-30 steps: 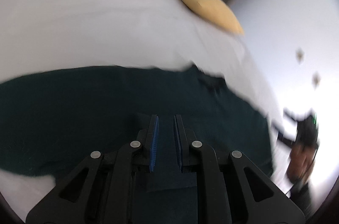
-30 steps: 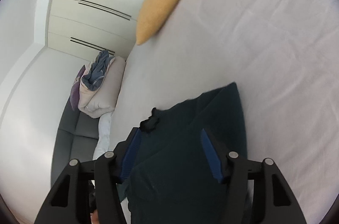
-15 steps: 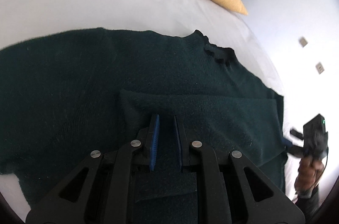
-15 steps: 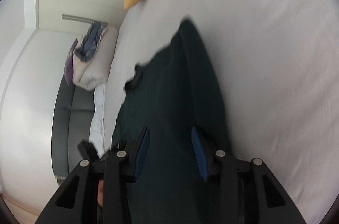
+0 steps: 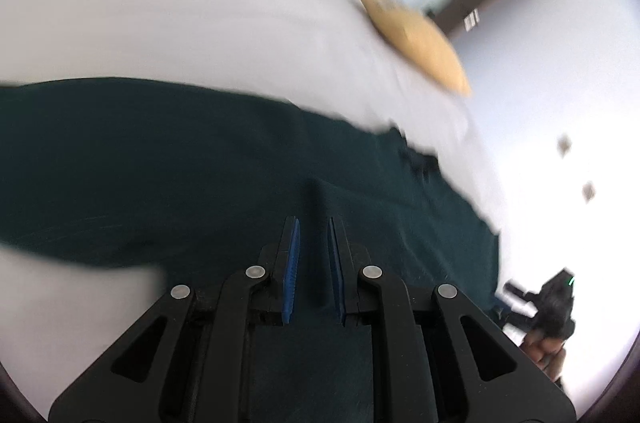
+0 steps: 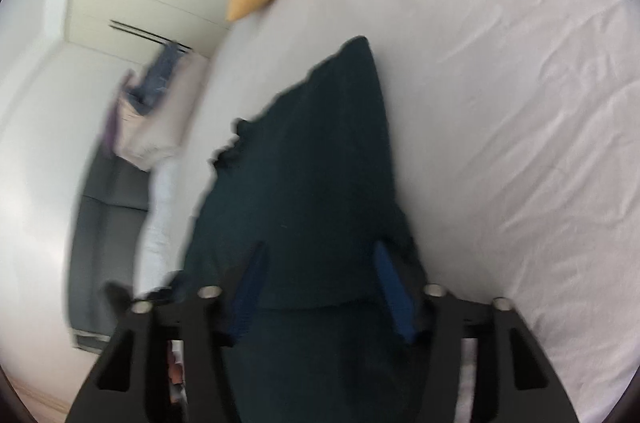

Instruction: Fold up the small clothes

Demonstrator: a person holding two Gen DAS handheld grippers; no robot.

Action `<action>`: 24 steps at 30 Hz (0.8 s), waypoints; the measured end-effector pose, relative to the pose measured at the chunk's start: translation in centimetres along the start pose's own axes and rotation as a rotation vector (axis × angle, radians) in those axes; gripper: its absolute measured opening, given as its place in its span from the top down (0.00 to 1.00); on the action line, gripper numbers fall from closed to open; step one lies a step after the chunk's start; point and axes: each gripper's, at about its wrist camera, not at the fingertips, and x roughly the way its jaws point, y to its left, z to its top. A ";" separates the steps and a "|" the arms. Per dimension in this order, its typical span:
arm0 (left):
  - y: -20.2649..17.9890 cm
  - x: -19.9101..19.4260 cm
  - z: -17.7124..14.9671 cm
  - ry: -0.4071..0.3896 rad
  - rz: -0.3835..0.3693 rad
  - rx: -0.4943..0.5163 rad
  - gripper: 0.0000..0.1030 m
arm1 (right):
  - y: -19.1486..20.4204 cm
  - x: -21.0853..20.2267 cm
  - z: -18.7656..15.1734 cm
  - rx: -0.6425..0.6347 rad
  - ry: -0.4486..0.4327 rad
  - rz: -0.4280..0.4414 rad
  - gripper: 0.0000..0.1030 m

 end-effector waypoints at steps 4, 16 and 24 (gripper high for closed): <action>7.6 -8.3 -0.2 -0.222 0.017 -0.207 0.00 | 2.1 -3.1 -1.3 0.068 -0.102 0.143 0.43; 27.6 -17.9 -2.5 -0.425 -0.089 -0.826 0.01 | 7.2 -2.5 -7.6 0.078 -0.074 0.250 0.32; 30.8 -14.5 -0.1 -0.363 -0.101 -0.930 0.13 | 10.2 -1.5 -9.3 0.035 -0.052 0.255 0.32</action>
